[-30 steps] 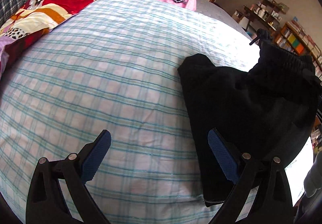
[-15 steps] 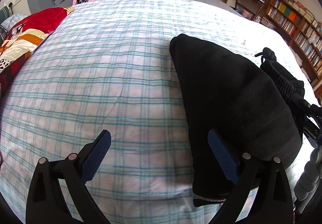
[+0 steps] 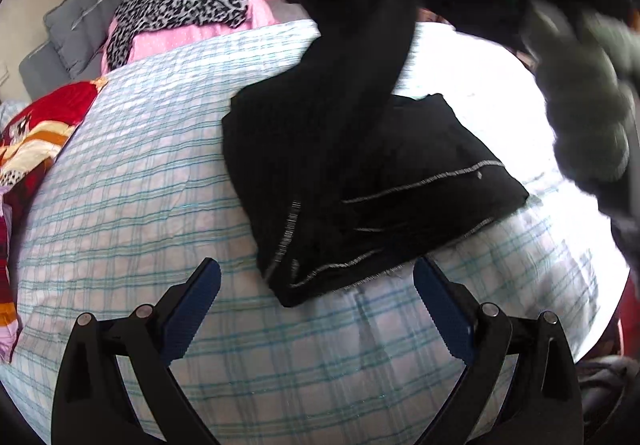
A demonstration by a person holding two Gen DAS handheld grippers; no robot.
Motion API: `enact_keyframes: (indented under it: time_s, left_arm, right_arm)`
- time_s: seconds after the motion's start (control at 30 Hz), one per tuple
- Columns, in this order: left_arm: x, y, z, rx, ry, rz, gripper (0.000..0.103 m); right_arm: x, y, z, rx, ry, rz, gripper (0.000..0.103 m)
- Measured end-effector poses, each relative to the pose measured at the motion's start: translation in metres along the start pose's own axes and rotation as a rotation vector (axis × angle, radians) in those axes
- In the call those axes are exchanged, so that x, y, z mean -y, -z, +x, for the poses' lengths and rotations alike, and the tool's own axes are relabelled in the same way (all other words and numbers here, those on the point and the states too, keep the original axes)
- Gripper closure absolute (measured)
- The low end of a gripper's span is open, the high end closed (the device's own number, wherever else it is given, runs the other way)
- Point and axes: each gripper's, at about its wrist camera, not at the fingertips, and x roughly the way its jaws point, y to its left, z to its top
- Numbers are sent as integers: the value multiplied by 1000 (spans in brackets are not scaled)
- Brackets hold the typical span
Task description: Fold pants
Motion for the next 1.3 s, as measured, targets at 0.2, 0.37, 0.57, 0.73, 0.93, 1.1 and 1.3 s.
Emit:
enact_keyframes:
  time_s: [0.2,0.37,0.57,0.73,0.93,1.1,1.3]
  left_arm:
    - [46,18,5,76,0,238,7]
    - [74,11,10,157,0,409,7]
    - [81,2,41,115,90,468,7]
    - [52,-20,79,-18,162,305,65]
    - [31,-33,77,27,113,197,93]
    - [33,-39,73,81,27,169,94]
    - [8,-45,92,42,-155,90,93]
  right_arm:
    - [-82,-13,46,-141,-26,-277,78]
    - [-117,-6,76,-251,-38,-406,78]
    - [-129,1,94,-310,-21,-488,78]
    - [-120,-3,94,-302,-15,-467,78]
    - [-117,-9,90,-293,-19,-460,78]
    - [-119,-9,91,-296,-27,-461,78]
    - [-119,-7,88,-302,0,-479,78]
